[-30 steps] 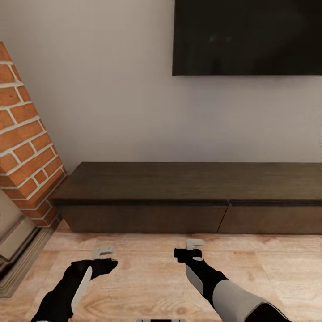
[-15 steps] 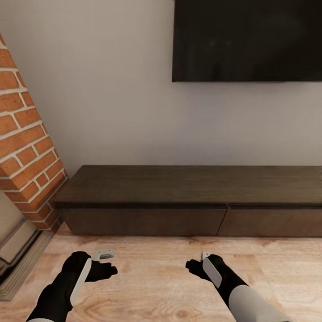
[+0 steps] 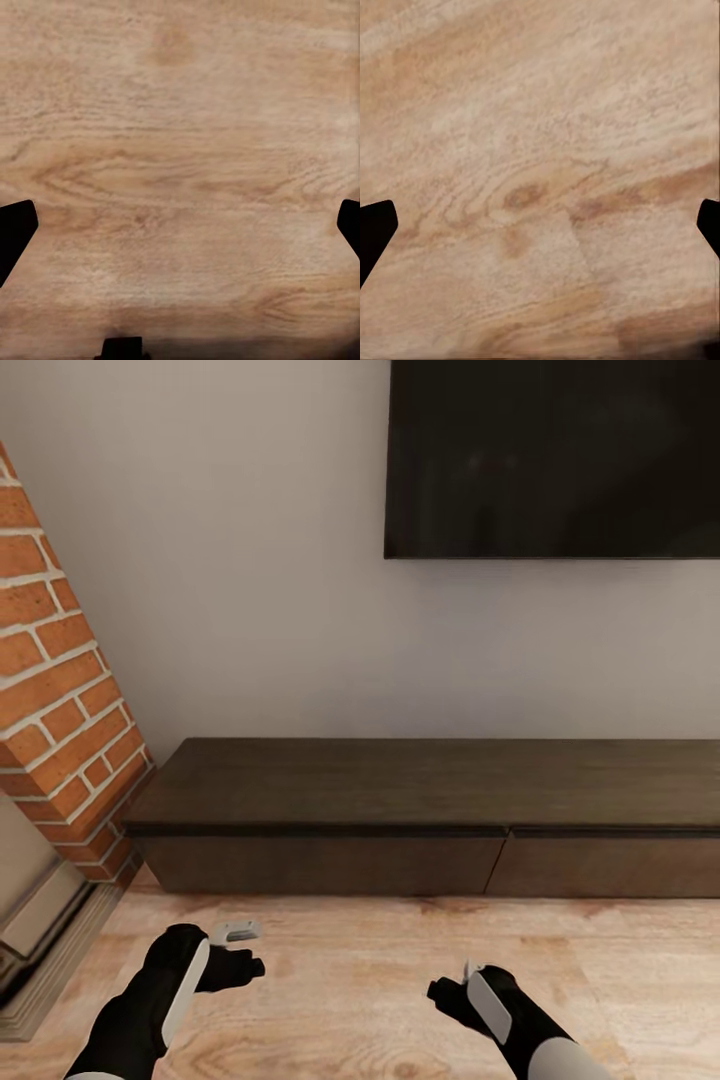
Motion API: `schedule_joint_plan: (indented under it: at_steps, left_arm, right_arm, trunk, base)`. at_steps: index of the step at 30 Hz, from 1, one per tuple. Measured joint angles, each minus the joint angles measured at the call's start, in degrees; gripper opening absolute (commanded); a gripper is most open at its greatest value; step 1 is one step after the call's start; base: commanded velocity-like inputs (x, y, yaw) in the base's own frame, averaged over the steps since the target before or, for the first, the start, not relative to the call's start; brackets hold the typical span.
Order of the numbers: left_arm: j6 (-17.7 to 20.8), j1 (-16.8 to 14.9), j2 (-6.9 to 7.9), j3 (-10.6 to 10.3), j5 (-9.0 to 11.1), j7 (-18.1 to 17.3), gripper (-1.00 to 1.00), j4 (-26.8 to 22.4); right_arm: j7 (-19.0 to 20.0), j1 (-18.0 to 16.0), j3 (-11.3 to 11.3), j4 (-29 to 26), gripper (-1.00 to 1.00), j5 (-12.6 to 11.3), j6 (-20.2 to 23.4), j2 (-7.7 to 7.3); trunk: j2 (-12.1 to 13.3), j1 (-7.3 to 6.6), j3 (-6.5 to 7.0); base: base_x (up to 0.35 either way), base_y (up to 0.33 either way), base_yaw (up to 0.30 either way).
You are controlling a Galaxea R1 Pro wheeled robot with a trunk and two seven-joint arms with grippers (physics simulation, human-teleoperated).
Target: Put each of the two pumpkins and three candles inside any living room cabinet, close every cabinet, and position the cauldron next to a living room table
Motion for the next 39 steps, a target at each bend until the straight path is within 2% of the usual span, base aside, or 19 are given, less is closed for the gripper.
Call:
schedule_joint_plan:
  at_steps: [4,9,16,19,23,27,32,39]
  left_arm:
    - [-0.3,0.0,-0.06,-0.8,0.0,3.4,1.0,1.7]
    - [-0.7,0.0,-0.12,-1.3,0.1,5.9,1.0,2.5]
    - [-0.8,0.0,-0.22,-1.4,0.2,6.5,1.0,2.6]
    - [-0.8,0.0,-0.4,-1.4,0.2,6.5,1.0,2.6]
    - [-0.8,0.0,-1.08,-1.4,0.1,6.5,1.0,2.6]
    - [-0.8,0.0,-1.58,-1.7,0.1,6.5,1.0,2.6]
    - [-0.9,0.0,-2.17,-2.2,0.0,6.5,1.0,2.7]
    - [-1.1,0.0,-2.49,-2.3,0.0,6.6,1.0,2.7]
  right_arm:
    - [0.1,0.8,-1.5,0.1,1.0,0.3,-1.2,-0.74]
    - [0.2,1.8,-1.8,0.1,1.0,0.3,-3.3,-0.94]
    - [0.1,2.0,-1.9,0.2,1.0,0.5,-5.3,-1.13]
    - [0.1,2.2,-1.9,0.3,1.0,0.3,-6.4,-1.8]
    - [0.1,2.3,-1.9,0.3,1.0,0.0,-7.1,-2.63]
    - [0.1,2.6,-1.9,0.3,1.0,0.0,-7.3,-2.85]
    - [0.1,3.1,-1.9,0.3,1.0,0.0,-9.8,-3.19]
    - [0.1,3.1,-1.9,0.8,1.0,-0.1,-10.3,-4.02]
  trunk:
    - [1.6,-0.88,0.72]
    - [3.6,-1.98,1.62]
    - [6.4,-3.51,2.87]
    - [7.6,-4.17,3.41]
    - [9.2,-5.05,4.13]
    - [10.8,-5.93,4.85]
    - [12.8,-7.03,5.75]
    - [15.6,-8.57,7.0]
  base:
    - [0.0,0.0,0.0]
    - [-0.065,0.001,-0.098]
    - [-0.258,0.055,-0.251]
    - [-0.141,0.033,-0.273]
    - [-0.04,0.009,-0.277]
    - [-0.008,0.002,-0.28]
    - [-0.001,0.0,-0.281]
    - [0.0,0.0,-0.288]
